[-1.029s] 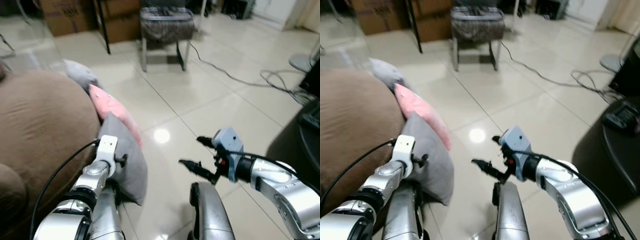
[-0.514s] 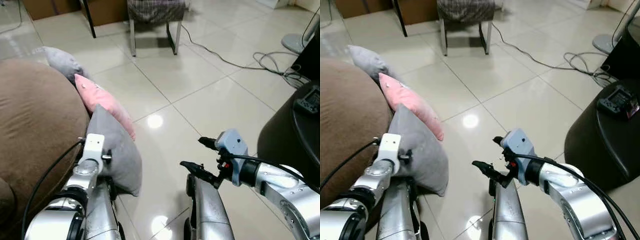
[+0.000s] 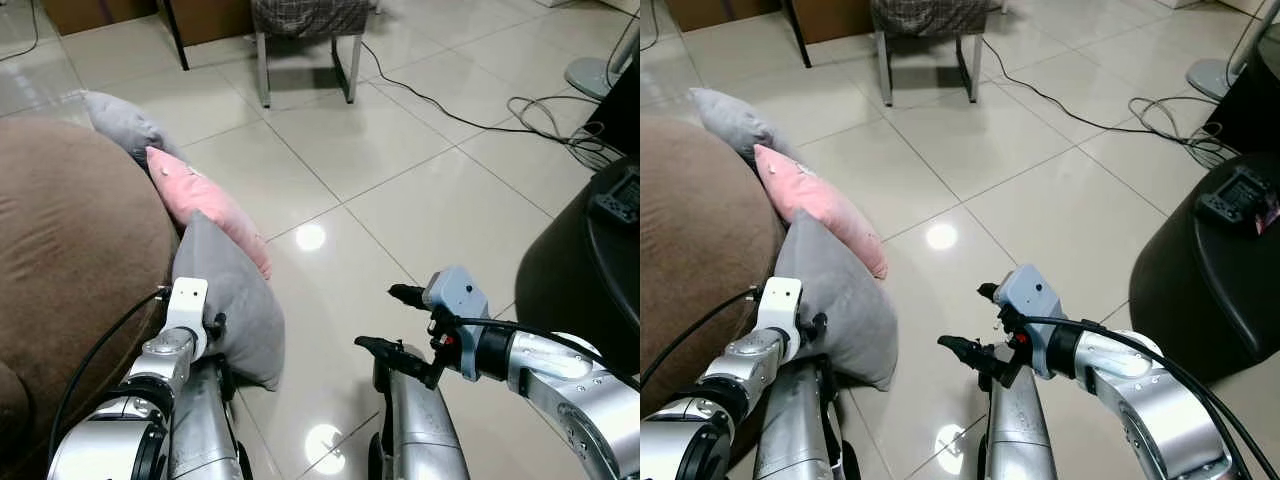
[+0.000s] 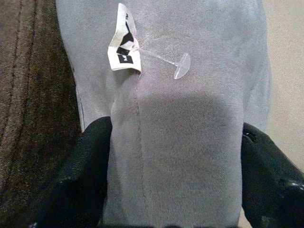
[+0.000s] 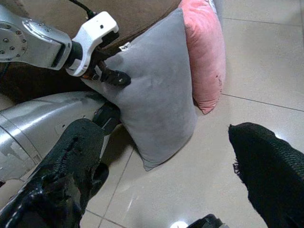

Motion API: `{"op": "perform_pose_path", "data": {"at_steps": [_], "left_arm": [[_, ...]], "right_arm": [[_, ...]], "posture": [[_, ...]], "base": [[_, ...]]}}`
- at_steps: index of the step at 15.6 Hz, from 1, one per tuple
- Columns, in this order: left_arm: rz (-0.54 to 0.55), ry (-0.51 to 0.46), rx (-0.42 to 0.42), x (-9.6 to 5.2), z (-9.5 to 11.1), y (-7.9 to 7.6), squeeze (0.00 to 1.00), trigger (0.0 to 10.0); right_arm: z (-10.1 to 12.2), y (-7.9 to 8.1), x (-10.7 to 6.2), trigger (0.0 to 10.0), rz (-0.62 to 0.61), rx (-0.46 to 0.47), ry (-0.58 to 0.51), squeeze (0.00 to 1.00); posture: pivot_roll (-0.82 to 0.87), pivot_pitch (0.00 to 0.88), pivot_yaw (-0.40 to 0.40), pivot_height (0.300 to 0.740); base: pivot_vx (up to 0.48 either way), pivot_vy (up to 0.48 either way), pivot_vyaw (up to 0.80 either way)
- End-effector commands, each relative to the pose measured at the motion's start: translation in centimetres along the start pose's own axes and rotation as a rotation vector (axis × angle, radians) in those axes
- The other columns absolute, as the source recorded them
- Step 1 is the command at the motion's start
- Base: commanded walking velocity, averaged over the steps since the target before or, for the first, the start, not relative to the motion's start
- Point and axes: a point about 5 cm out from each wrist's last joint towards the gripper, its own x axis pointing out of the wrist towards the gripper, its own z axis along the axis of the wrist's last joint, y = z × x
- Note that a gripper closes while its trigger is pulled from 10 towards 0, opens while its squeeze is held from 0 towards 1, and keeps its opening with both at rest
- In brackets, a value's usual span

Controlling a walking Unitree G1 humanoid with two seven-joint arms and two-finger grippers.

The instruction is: Move the pillow to the sofa from floor

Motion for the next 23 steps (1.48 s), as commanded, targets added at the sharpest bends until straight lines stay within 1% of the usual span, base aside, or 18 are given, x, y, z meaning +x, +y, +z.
{"op": "perform_pose_path", "data": {"at_steps": [1,4,8,11,17,22,23], "left_arm": [[-0.026,0.026,-0.012,0.0,-0.7,-0.4,0.0,0.0],[-0.06,0.02,-0.008,0.0,-0.7,-0.8,0.0,0.0],[-0.08,0.026,-0.004,0.0,-0.8,-1.3,0.0,0.0],[-0.091,0.03,0.002,0.0,-0.9,-1.5,0.0,0.0],[-0.1,0.045,-0.014,0.1,-0.6,-1.9,0.0,0.0],[-0.109,0.042,-0.008,0.1,-0.4,-2.0,0.0,0.0],[-0.116,0.033,-0.034,0.1,-0.3,-2.2,0.0,0.0]], "right_arm": [[-0.3,0.1,0.0,10.0,0.014,0.003,0.014,0.0],[-0.4,0.0,0.2,10.0,0.014,0.001,0.022,0.0],[0.3,0.6,0.4,10.0,0.018,-0.01,0.01,0.0],[0.4,0.6,0.7,10.0,0.014,-0.014,0.011,0.0],[0.1,-0.3,1.2,10.0,-0.01,-0.034,0.02,0.0],[-0.6,-0.6,1.4,10.0,-0.025,-0.03,0.019,0.0],[-0.9,-0.8,1.6,10.0,-0.042,-0.026,0.017,0.0]], "posture": [[-0.22,0.111,-0.017,0.512],[-0.21,0.091,-0.015,0.512],[-0.21,0.075,-0.01,0.512],[-0.21,0.066,-0.006,0.512],[-0.21,0.03,0.011,0.512],[-0.2,0.002,0.024,0.512],[-0.19,0.0,0.035,0.512]], "base": [[0.0,0.0,0.0],[0.0,0.0,0.0],[0.0,0.0,0.0],[0.0,0.0,0.0],[0.0,0.0,0.0],[0.0,0.0,0.0],[0.0,0.0,0.0]]}}
